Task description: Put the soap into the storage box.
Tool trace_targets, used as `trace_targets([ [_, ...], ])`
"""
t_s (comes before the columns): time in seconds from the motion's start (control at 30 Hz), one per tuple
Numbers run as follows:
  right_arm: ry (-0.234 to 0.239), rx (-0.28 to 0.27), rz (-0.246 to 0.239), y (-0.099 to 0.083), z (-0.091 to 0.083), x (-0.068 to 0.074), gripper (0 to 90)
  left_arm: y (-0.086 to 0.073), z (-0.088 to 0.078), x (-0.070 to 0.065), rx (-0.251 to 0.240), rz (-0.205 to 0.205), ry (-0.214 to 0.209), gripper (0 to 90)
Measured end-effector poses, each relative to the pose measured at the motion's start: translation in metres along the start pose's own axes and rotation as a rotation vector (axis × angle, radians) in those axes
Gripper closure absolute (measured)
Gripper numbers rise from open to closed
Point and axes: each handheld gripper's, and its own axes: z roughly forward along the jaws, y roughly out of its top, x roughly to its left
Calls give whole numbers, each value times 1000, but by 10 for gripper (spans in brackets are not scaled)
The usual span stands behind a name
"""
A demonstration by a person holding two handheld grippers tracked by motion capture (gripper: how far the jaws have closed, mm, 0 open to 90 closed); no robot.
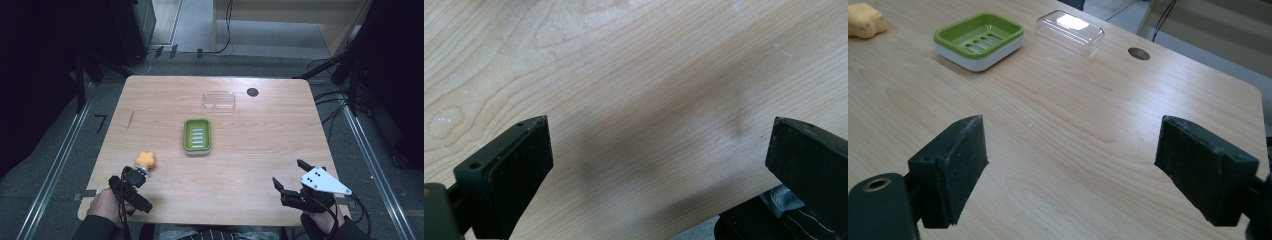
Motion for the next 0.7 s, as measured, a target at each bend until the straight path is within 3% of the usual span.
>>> trace_targets([
  [0.3, 1, 3, 1, 1, 1, 1, 136, -1, 0, 1, -7, 4, 2, 0],
  [0.57, 6, 3, -7, 1, 2, 1, 136, -1, -2, 1, -46, 24, 8, 0],
  [0.7, 9, 1, -8, 1, 2, 1, 136, 1, -2, 4, -77, 21, -14, 0],
])
